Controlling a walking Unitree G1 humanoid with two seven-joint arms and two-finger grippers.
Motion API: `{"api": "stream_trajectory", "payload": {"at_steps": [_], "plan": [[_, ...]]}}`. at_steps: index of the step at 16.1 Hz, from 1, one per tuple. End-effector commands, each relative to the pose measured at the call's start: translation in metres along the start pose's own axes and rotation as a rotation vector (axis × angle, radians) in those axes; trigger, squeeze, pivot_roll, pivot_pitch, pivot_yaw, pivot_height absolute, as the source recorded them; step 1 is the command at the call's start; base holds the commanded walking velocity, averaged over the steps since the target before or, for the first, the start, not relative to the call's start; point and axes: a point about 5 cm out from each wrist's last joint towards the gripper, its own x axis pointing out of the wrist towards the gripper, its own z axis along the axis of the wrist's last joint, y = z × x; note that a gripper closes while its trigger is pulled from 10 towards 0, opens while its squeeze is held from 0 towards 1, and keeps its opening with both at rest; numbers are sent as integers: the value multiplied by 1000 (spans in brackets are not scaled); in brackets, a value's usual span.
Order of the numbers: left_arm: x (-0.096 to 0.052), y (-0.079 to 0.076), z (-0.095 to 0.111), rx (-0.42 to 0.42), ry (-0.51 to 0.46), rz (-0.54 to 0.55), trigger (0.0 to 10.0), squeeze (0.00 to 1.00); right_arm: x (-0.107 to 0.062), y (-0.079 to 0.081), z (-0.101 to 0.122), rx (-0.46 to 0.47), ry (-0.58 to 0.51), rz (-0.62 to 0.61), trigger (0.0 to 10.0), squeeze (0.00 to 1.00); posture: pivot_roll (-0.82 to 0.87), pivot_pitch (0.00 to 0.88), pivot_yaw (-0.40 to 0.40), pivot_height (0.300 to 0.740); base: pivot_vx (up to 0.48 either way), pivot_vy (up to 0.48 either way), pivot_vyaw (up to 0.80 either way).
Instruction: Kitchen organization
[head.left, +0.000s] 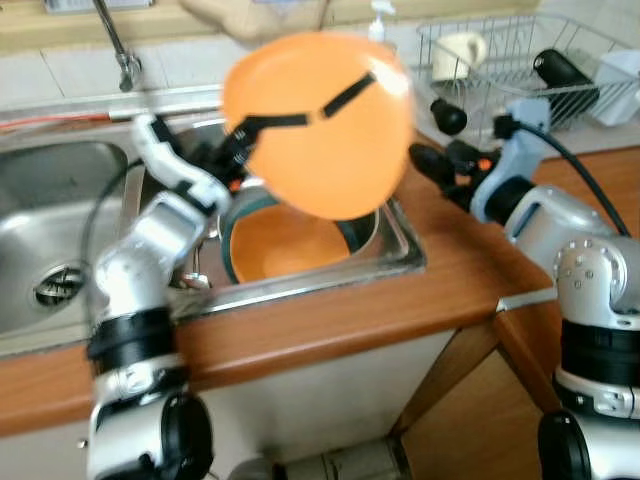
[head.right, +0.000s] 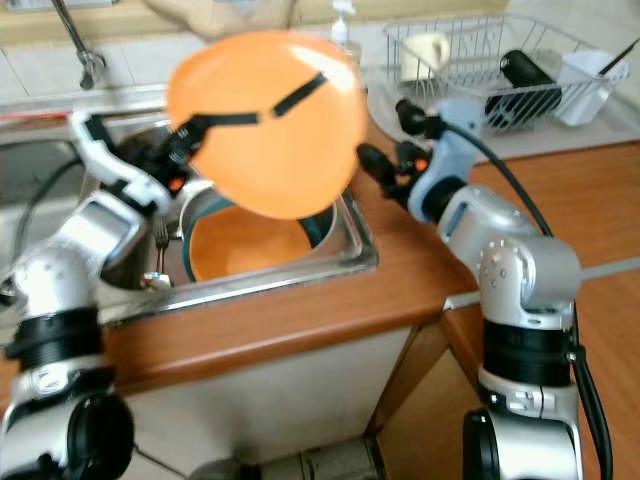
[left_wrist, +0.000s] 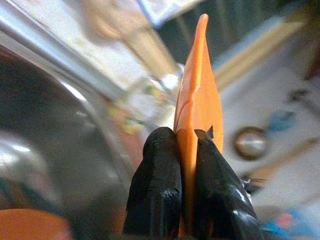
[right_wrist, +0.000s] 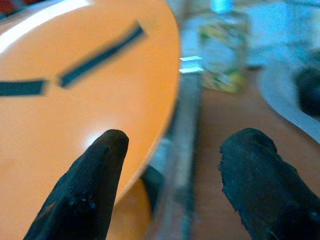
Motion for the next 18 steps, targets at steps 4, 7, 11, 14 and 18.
{"api": "stream_trajectory", "payload": {"at_steps": [4, 7, 11, 14, 18], "plan": [[-18, 10, 27, 162, -77, 160, 0, 0, -5, 20, -3, -113, 32, 141, 10000, 0, -64, 0, 28, 740, 0, 0, 0], [-20, 20, 24, 174, -34, 253, 0, 0, -9, 28, -14, -216, 106, 198, 10000, 0, -64, 0, 28, 740, 0, 0, 0], [-16, 40, 6, 124, 66, 401, 0, 0, -16, 38, -25, -300, 166, 281, 10000, 0, -77, 0, 39, 740, 0, 0, 0], [-14, 47, -1, 89, 113, 456, 0, 0, -20, 41, -30, -320, 185, 307, 10000, 0, -83, 0, 46, 740, 0, 0, 0], [-11, 56, -12, 55, 168, 502, 667, 0, -24, 45, -35, -345, 199, 352, 10000, 0, -90, 0, 51, 740, 0, 0, 0]]}}
